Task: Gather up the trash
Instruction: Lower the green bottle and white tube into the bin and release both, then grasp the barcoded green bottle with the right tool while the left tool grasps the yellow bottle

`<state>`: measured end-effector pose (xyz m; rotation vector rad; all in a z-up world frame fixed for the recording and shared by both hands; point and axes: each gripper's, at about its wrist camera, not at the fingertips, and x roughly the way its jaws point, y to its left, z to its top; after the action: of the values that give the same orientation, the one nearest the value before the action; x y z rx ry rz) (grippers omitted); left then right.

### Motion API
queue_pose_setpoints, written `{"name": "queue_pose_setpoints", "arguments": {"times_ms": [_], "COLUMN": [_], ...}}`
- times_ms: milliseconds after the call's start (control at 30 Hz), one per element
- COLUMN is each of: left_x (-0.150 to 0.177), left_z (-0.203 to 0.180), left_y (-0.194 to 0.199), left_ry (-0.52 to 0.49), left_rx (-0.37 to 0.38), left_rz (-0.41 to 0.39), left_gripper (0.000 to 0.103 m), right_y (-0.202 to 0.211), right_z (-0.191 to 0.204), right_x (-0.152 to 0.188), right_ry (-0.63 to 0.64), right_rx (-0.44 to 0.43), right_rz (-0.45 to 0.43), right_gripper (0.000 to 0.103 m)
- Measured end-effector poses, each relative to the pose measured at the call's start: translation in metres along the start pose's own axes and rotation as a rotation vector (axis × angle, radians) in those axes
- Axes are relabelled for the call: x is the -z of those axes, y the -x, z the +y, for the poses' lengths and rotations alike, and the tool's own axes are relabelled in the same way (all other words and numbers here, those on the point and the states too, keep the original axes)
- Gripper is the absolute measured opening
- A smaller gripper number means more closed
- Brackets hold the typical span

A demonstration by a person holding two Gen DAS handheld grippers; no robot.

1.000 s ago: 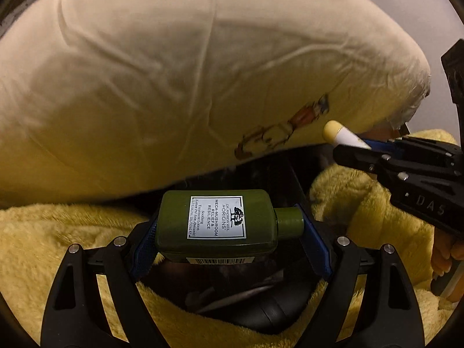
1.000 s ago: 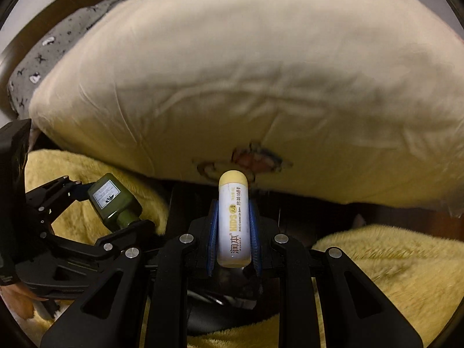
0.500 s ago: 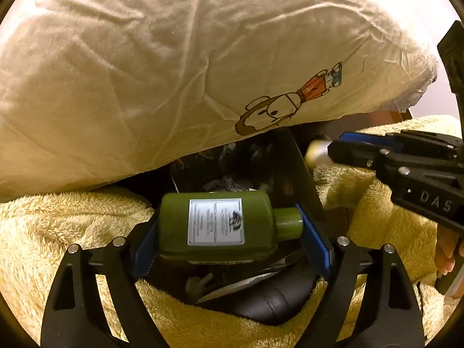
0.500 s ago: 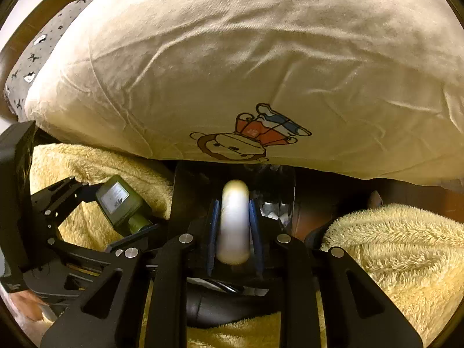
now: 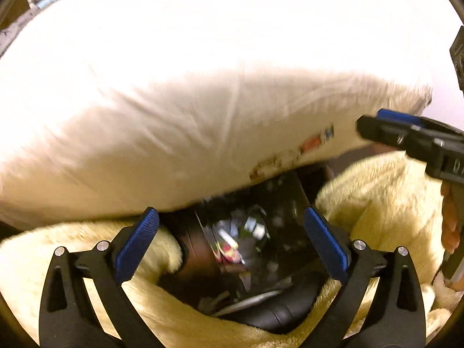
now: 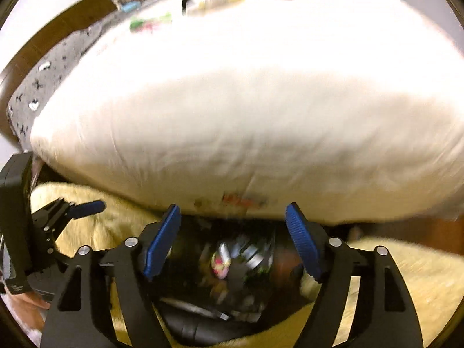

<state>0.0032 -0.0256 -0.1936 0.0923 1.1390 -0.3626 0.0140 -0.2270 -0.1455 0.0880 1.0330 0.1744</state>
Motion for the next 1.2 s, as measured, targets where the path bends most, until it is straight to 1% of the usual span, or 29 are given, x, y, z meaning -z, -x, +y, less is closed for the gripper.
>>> {"name": "queue_pose_setpoints", "arguments": {"times_ms": [67,133,233,267,367,433,500,600,633,667,733,800,967,1100,1200], "left_x": [-0.01,-0.023,-0.041,-0.047,-0.067,-0.086,-0.102,-0.127,-0.135,-0.138,-0.153,-0.166,-0.197,-0.219,-0.23], "left_z": [0.002,0.004,0.007,0.008,0.007,0.008,0.005,0.002,0.0,-0.001,-0.006,-0.01,-0.016,-0.02,-0.021], "left_y": [0.013,0.025,0.038,0.041,0.048,0.048,0.044,0.038,0.037,0.034,0.029,0.022,0.003,-0.011,-0.021], "left_ry": [-0.001,-0.001,-0.004,-0.005,-0.023,-0.019,-0.017,-0.03,-0.036,-0.039,-0.043,-0.037,-0.012,-0.005,-0.008], "left_rx": [-0.007,-0.016,-0.027,-0.029,-0.027,-0.036,-0.038,-0.041,-0.038,-0.034,-0.015,0.002,0.028,0.048,0.065], "left_rz": [-0.044,-0.093,-0.146,-0.16,-0.209,-0.23,-0.24,-0.259,-0.266,-0.27,-0.282,-0.285,-0.268,-0.259,-0.248], "left_gripper": [0.095,0.095,0.095,0.095,0.095,0.095,0.095,0.095,0.095,0.095,0.095,0.095,0.095,0.095,0.095], "right_y": [0.013,0.022,0.031,0.03,0.027,0.023,0.02,0.014,0.01,0.008,0.001,-0.01,-0.034,-0.049,-0.064], "right_z": [-0.004,-0.009,-0.018,-0.022,-0.033,-0.037,-0.039,-0.045,-0.048,-0.046,-0.049,-0.05,-0.049,-0.049,-0.049], "right_x": [-0.014,-0.028,-0.051,-0.06,-0.085,-0.1,-0.116,-0.14,-0.152,-0.156,-0.172,-0.189,-0.218,-0.235,-0.242], "right_ry": [0.013,0.022,0.028,0.016,-0.004,0.001,0.009,-0.002,-0.004,-0.004,-0.002,0.004,0.019,0.028,0.042], "right_rx": [0.03,0.056,0.091,0.057,0.065,0.093,0.113,0.109,0.108,0.107,0.103,0.098,0.093,0.098,0.104], "right_rz": [-0.052,-0.088,-0.141,-0.139,-0.163,-0.175,-0.183,-0.199,-0.208,-0.212,-0.214,-0.204,-0.176,-0.157,-0.125], "right_gripper": [0.08,0.08,0.08,0.08,0.08,0.08,0.08,0.08,0.08,0.08,0.08,0.08,0.079,0.075,0.069]}}
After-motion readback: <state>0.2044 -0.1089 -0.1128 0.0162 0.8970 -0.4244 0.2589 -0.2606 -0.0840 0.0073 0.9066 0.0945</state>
